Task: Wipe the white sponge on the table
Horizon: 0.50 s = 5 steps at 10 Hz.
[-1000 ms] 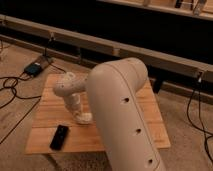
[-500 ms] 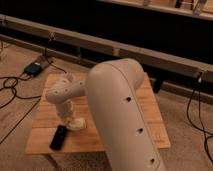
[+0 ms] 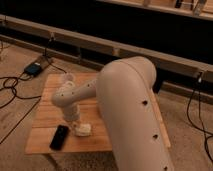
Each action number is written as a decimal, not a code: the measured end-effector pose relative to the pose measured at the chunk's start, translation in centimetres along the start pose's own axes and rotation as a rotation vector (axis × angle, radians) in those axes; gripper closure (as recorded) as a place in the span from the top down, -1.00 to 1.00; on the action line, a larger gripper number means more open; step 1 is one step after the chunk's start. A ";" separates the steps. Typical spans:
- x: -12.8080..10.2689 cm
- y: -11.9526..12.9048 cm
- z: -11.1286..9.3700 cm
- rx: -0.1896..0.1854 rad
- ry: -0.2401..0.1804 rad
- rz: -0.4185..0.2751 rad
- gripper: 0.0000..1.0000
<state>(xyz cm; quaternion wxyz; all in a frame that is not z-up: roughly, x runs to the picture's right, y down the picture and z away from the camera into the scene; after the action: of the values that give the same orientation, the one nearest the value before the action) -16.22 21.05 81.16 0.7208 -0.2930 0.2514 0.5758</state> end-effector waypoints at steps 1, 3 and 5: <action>0.0 -0.7 -0.8 0.008 -0.011 0.003 -1.00; -0.3 -1.2 -2.1 0.011 -0.032 0.007 -1.00; -0.5 -1.4 -2.6 0.009 -0.043 0.007 -1.00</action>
<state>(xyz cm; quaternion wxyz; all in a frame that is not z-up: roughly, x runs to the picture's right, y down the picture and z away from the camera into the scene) -15.03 18.60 79.91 0.7253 -0.2764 0.2396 0.5832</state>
